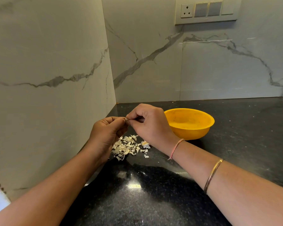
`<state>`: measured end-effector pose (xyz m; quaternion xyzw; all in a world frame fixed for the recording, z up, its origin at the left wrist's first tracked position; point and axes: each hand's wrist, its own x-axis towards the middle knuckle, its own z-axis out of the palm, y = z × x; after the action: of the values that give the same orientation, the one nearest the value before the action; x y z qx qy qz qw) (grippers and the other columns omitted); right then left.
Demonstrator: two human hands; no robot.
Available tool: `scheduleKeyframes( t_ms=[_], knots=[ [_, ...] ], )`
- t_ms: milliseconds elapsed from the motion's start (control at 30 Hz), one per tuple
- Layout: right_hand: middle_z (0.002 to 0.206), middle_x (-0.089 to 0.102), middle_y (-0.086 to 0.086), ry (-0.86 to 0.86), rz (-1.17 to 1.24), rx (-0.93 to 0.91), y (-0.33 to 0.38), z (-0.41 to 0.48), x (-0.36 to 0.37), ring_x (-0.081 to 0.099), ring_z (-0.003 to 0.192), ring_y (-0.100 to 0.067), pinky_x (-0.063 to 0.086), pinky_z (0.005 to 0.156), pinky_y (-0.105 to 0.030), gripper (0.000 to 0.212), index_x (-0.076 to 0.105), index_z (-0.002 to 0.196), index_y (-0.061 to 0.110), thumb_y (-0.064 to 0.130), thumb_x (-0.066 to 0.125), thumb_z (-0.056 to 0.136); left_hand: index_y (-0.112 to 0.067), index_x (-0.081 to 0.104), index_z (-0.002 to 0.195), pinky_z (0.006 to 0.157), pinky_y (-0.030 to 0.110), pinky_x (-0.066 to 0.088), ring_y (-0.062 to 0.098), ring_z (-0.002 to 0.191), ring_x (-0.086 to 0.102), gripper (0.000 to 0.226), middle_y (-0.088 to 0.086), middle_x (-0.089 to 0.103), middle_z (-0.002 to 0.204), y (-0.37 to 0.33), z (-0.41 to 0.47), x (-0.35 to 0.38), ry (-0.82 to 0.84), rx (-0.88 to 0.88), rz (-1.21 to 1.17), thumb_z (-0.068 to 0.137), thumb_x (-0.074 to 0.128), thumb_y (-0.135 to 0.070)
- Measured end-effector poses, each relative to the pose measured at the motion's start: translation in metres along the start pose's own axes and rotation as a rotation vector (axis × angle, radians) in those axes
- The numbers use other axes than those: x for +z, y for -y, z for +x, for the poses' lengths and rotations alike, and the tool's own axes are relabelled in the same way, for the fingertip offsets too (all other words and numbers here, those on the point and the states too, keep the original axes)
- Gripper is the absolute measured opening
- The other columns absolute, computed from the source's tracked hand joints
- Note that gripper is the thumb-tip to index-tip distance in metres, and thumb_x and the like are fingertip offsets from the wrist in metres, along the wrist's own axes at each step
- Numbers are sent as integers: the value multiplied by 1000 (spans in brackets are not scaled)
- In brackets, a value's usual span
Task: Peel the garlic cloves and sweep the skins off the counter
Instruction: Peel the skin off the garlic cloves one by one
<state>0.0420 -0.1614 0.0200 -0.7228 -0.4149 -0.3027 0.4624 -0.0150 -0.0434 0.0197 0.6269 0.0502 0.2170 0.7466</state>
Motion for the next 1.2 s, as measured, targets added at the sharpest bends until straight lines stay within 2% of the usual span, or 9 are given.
scheduleKeyframes(
  t_ms=[267,333,433,567,667,767,900,1033,1200],
  knots=[
    [79,72,-4,35,198,236,2,3,-3,69,74,-14,56,70,-24,8,70,85,6,3,71,79,-6,67,84,60,13,51,3,64,65,8,-1,71,68,0,5,-1,33,9,-27,86,59,-7],
    [73,68,-1,30,229,263,1,3,-4,69,73,-17,57,72,-29,9,67,83,11,3,68,81,-6,67,82,60,14,52,4,63,64,7,0,70,68,1,7,-3,8,6,-16,85,61,-8],
    [77,69,-7,21,334,320,0,4,-6,69,77,-23,58,76,-40,19,62,79,19,0,64,84,-8,66,79,65,18,54,8,65,63,9,0,69,69,2,9,-6,-56,21,47,86,61,-9],
    [84,65,-11,66,480,392,2,2,-6,67,80,-19,59,74,-34,13,62,88,8,-4,58,87,-9,66,76,62,21,51,13,67,60,14,6,67,74,3,6,-5,-86,92,196,86,64,-19],
    [85,65,-10,73,478,384,4,1,-4,66,80,-17,59,73,-31,12,64,91,4,-5,57,87,-12,65,73,63,25,50,15,69,60,18,7,66,75,1,4,-4,-87,146,240,83,67,-26],
    [85,66,-10,72,458,375,3,1,-4,67,82,-20,59,74,-31,13,65,91,5,-5,59,87,-18,65,76,63,25,50,13,73,62,8,-2,66,74,-1,3,-4,-73,171,231,84,67,-16],
    [87,68,-11,68,415,355,2,1,-4,68,83,-23,59,76,-36,12,67,90,9,-2,62,86,-21,69,80,61,19,51,8,74,66,13,-2,70,78,-2,1,-4,-31,190,240,84,65,-9],
    [87,69,-10,69,364,336,1,1,-3,68,83,-23,58,78,-40,14,67,88,15,2,64,85,-21,71,78,56,15,51,2,67,65,12,-6,71,73,-2,0,-3,-27,206,229,82,67,-10],
    [86,69,-6,105,241,266,1,0,-4,67,79,-18,57,74,-32,10,68,92,8,3,64,85,-20,70,76,56,15,50,-1,64,63,11,-8,70,68,-1,2,-4,-43,211,246,82,68,-11]
  ],
)
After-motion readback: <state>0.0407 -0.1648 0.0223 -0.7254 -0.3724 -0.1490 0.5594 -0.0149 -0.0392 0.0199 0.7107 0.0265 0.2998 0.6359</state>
